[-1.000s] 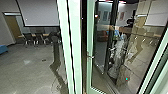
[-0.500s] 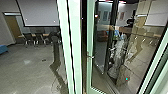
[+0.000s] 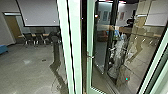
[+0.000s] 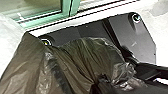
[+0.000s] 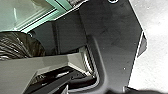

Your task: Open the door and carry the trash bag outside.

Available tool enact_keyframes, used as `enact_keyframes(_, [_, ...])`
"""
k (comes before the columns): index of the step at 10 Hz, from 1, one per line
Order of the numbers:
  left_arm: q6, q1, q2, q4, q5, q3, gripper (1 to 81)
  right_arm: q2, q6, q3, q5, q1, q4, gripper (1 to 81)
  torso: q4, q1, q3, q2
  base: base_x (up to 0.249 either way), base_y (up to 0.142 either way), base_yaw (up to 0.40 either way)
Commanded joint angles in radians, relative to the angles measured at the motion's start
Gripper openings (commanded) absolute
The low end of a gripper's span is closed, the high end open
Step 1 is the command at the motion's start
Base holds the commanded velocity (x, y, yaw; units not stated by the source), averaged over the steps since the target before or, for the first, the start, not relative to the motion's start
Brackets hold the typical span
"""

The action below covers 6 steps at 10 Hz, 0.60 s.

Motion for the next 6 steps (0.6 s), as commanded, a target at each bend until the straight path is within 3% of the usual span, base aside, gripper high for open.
enact_keyframes(1, [-0.001,-0.060,-0.003,0.004,0.045,-0.002,1.0,0.008,-0.003,0.004,-0.059,0.043,-0.003,81.1,0.000,0.000,0.000,0.000,0.000,-0.075,0.000])
enact_keyframes(6, [-0.001,-0.060,-0.001,0.004,0.046,-0.002,1.0,0.010,-0.003,0.004,-0.059,0.042,-0.003,81.1,0.000,0.000,0.000,0.000,0.000,-0.083,0.000])
